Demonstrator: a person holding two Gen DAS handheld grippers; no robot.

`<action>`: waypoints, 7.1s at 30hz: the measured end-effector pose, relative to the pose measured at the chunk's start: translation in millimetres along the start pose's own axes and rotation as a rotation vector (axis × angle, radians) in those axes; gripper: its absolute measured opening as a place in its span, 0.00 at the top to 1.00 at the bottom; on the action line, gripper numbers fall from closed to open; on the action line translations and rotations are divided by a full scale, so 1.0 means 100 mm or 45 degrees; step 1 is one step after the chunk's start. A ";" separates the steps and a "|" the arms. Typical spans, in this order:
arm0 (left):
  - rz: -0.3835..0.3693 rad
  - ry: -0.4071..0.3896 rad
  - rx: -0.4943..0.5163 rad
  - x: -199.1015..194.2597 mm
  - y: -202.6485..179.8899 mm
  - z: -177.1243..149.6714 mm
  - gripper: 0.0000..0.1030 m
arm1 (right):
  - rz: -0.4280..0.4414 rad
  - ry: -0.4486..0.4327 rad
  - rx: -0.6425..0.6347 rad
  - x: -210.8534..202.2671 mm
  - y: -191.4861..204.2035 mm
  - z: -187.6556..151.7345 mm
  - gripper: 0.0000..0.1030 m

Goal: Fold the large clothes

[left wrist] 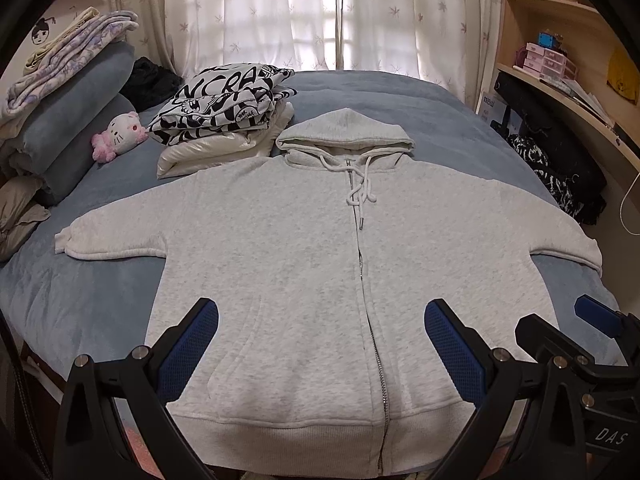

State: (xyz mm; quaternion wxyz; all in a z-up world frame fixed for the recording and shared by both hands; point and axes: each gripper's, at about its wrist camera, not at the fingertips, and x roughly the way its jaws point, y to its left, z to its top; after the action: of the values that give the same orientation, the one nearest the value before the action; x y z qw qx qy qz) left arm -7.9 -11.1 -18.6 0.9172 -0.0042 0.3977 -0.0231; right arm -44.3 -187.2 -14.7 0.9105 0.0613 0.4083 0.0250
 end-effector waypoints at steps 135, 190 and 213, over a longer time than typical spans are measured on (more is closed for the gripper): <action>-0.361 0.323 0.203 2.48 -3.00 1.14 0.46 | -0.259 0.019 1.262 1.06 -4.90 0.21 0.82; -0.320 0.299 0.303 2.28 -2.12 0.69 0.32 | -0.245 0.093 0.325 1.36 -1.55 0.11 0.46; -0.413 0.342 -0.257 2.57 -0.51 0.76 0.45 | -0.236 0.054 0.240 1.46 -1.47 -0.01 0.47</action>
State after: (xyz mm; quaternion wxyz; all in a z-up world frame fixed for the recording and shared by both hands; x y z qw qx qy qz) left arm 220.8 -74.5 -152.4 0.8352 -0.1567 0.5107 -0.1304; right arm 51.2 -319.0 -143.0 0.8901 0.1080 0.4321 -0.0964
